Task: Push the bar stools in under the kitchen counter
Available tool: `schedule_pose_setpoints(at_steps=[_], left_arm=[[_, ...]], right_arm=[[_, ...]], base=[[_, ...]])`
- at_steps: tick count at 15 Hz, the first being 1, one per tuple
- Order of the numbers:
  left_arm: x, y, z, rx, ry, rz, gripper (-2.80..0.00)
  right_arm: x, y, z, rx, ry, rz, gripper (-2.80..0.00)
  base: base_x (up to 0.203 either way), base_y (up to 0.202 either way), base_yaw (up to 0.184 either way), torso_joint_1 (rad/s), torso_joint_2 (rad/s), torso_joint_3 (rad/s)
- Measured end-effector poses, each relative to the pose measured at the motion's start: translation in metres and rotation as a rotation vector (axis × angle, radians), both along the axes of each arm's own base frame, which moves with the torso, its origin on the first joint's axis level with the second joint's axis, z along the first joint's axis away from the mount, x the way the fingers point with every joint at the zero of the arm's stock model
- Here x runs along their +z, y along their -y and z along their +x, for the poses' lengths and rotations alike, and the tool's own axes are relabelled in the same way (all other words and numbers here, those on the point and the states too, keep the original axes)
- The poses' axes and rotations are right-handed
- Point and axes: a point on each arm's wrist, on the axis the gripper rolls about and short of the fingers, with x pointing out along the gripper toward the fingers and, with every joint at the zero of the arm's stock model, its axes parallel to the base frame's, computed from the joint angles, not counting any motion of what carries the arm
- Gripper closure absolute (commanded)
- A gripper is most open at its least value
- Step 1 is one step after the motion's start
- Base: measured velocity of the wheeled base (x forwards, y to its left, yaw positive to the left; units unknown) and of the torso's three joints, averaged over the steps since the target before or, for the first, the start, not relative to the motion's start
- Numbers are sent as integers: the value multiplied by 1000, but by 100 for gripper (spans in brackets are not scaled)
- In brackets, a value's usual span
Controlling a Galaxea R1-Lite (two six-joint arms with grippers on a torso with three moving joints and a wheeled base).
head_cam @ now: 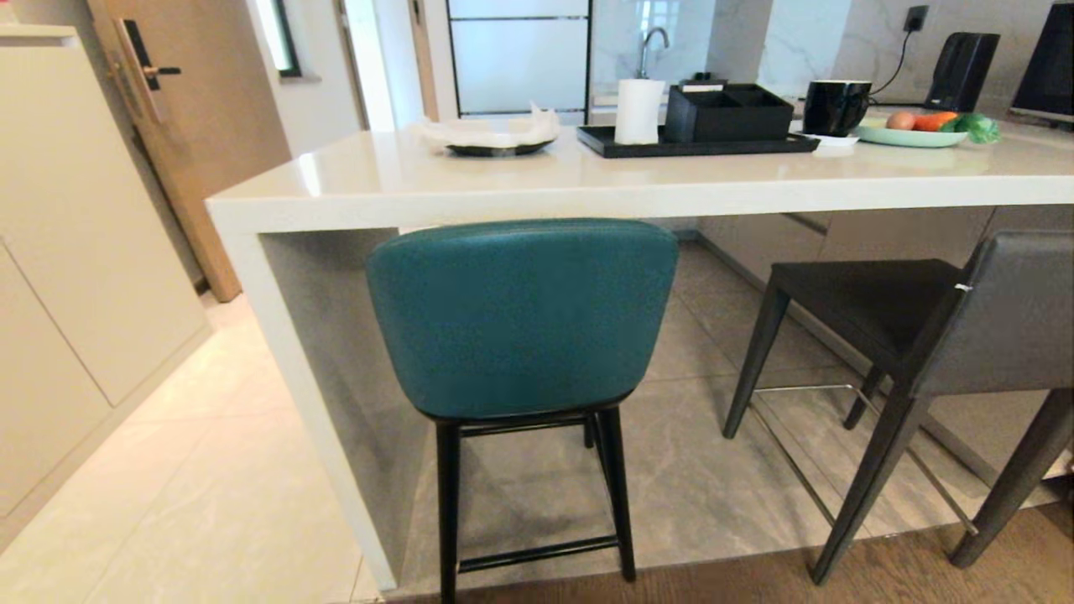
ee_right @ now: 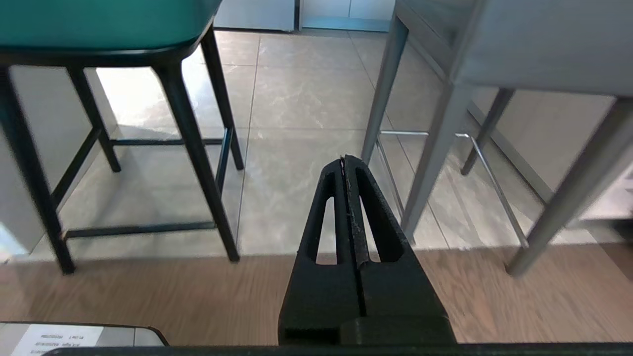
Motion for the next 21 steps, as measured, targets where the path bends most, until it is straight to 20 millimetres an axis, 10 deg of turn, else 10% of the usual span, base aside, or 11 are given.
schedule_pose_setpoints(at_steps=[21], left_arm=[[0,0,0,4,0,-72,0]], right_arm=[[1,1,0,-32,4,102,0]], base=[[-33,0,0,0,0,1]])
